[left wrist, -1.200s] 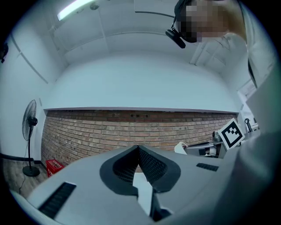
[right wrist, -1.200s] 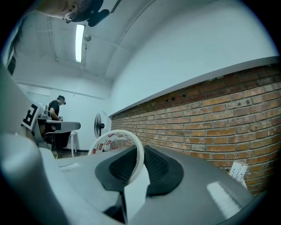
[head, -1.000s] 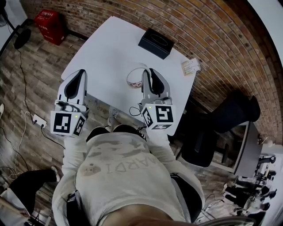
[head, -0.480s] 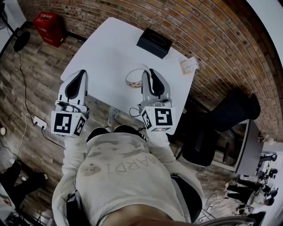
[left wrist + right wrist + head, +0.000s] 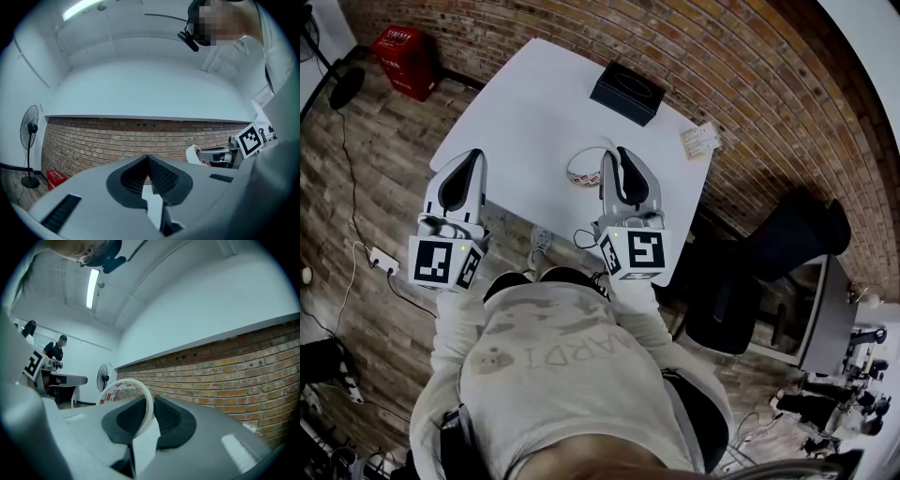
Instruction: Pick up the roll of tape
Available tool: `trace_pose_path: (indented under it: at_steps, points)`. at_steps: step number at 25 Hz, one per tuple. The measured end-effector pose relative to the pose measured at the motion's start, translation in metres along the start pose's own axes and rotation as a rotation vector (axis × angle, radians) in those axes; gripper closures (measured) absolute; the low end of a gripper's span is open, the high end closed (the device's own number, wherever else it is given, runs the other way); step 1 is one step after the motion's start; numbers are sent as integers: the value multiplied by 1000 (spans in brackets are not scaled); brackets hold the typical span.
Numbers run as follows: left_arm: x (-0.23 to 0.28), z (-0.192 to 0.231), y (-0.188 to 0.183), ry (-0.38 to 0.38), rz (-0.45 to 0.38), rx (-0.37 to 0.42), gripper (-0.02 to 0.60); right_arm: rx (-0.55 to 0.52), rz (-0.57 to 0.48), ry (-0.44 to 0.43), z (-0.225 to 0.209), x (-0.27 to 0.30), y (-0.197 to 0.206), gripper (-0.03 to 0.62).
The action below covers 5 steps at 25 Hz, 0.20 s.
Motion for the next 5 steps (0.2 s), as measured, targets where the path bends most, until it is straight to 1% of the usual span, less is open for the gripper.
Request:
trace_pose_path:
  at_steps: [5]
  points:
    - [-7,2,-1,-2,-3,-3,575,4,-5,3,4,-3,0,531]
Point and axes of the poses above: the fingertips, and each gripper's own axes: x forward along the fingers, z to its left, y out of its underside, the point moved 4 cm from there along -x, backward along the fingers, and after that the axes turned 7 degrees about x, right-handed, at the moved point
